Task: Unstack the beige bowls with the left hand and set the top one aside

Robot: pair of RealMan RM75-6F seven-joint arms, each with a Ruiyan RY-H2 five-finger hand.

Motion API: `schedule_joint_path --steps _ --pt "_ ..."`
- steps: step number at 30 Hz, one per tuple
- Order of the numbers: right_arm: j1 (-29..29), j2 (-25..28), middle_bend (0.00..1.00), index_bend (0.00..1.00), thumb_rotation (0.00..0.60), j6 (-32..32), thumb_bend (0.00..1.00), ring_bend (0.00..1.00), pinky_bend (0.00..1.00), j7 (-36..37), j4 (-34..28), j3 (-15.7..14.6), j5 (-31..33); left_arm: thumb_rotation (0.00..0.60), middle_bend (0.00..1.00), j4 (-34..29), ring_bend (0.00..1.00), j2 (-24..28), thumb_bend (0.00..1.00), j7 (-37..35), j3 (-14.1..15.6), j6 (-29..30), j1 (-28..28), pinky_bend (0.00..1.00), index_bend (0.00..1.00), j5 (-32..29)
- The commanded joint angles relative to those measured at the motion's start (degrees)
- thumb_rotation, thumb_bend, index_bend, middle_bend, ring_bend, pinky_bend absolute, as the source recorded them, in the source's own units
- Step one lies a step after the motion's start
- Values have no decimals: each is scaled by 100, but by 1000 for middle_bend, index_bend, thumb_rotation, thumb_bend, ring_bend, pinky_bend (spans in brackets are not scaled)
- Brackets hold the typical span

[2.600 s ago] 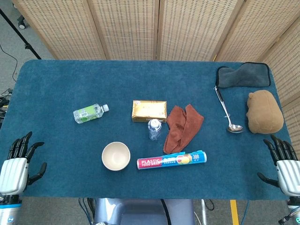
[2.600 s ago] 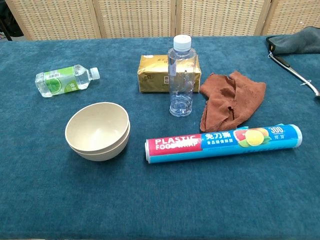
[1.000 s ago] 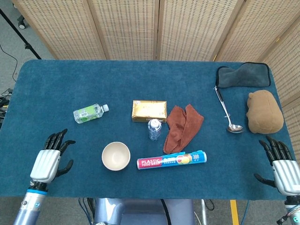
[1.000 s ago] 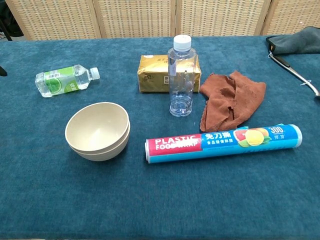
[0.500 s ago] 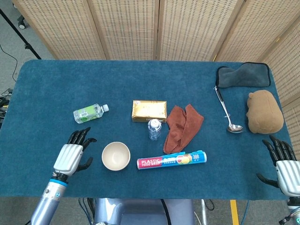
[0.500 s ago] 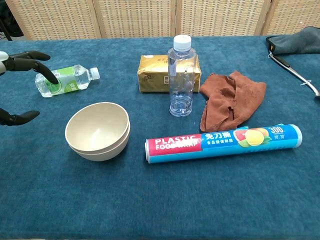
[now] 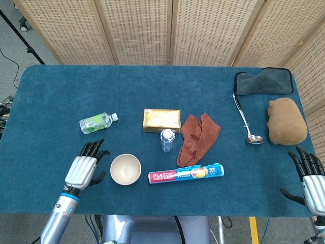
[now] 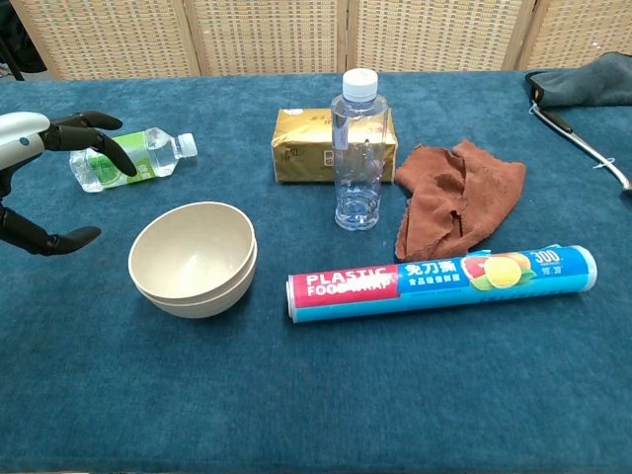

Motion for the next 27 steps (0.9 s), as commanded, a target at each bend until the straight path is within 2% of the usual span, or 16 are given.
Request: schedule_joint_path --steps 1,16,27 --pt "-5 5 0 82 600 4 105 0 51 -2 -6 3 4 600 0 108 16 -17 353 65 -93 85 -57 0 310 -83" --pt "-2 4 0 82 600 -24 105 0 51 -27 -22 2 0 600 0 615 16 -194 353 -199 -392 -76 -412 0 336 -496" --pt "-18 24 0 82 600 4 105 0 51 34 -14 14 4 600 0 533 16 -537 353 184 -584 -82 -806 0 358 -942"
